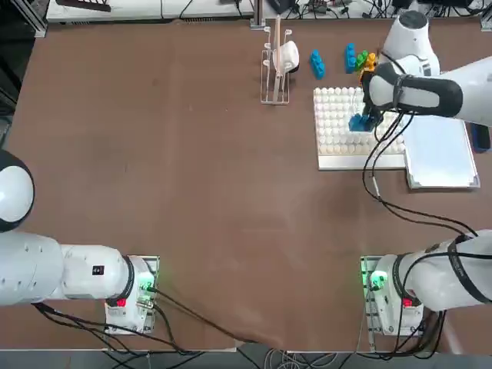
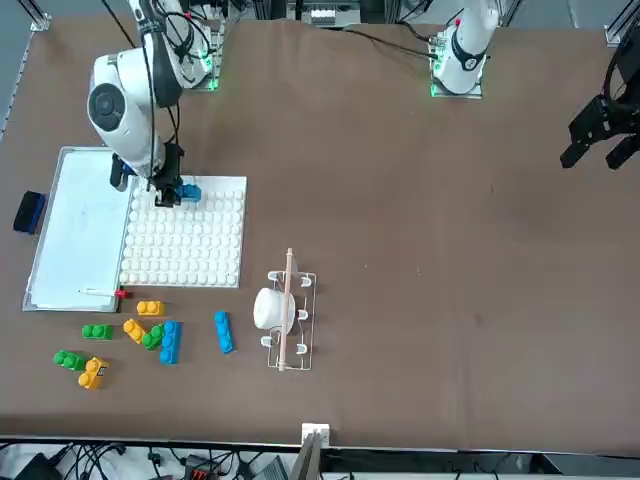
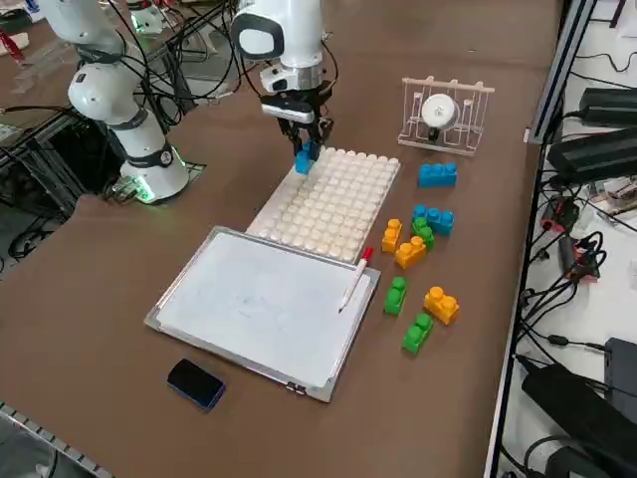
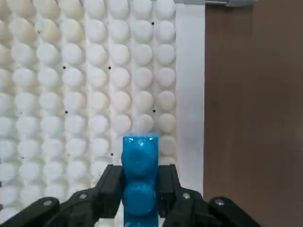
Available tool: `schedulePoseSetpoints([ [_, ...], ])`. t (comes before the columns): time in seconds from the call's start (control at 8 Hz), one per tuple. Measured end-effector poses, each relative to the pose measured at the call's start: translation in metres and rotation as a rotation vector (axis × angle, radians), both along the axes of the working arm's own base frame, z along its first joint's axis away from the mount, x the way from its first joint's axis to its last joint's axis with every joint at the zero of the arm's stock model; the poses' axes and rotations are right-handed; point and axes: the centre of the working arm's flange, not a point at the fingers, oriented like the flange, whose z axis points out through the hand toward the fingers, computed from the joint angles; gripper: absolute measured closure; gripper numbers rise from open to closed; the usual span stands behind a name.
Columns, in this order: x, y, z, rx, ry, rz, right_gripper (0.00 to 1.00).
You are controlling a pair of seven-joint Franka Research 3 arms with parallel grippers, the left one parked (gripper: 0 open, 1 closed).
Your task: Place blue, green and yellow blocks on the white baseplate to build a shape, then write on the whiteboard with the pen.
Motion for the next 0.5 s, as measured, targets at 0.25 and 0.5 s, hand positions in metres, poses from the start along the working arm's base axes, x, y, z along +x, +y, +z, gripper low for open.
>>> schedulePoseSetpoints([
  [0.25,-0.015,0.006,-0.018,-0.008,-0.012,0.038,0.60],
  [0.5,-0.025,0.007,-0.029,-0.009,-0.015,0.052,0.60],
])
